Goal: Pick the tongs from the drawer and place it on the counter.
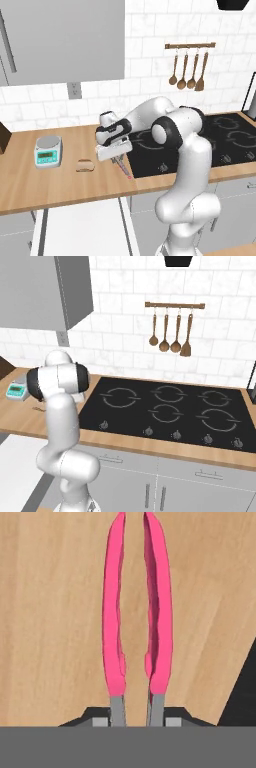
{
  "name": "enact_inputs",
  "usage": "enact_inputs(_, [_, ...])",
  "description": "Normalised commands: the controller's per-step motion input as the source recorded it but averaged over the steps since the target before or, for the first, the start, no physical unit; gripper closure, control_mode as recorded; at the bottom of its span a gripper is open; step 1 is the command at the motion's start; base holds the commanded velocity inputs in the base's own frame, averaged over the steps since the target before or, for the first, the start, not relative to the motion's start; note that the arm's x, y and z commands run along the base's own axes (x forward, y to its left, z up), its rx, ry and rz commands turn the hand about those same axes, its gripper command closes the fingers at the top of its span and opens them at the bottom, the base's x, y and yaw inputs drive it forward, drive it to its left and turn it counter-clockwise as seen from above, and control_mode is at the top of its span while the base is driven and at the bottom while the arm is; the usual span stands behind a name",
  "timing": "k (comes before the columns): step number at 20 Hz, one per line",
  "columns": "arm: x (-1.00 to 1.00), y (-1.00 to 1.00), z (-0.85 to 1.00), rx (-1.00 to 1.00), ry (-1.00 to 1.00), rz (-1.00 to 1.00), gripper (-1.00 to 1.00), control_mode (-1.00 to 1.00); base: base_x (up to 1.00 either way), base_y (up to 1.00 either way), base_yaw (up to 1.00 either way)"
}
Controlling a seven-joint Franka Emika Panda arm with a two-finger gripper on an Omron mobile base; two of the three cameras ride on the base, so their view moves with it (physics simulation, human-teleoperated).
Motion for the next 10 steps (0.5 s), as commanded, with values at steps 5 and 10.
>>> enact_inputs(5, [0.00, -0.10, 0.00, 0.01, -0.01, 0.00, -1.00, -1.00, 0.00, 0.00, 0.00])
enact_inputs(10, [-0.14, -0.32, 0.03, 0.06, -0.05, 0.00, -1.00, -1.00, 0.00, 0.00, 0.00])
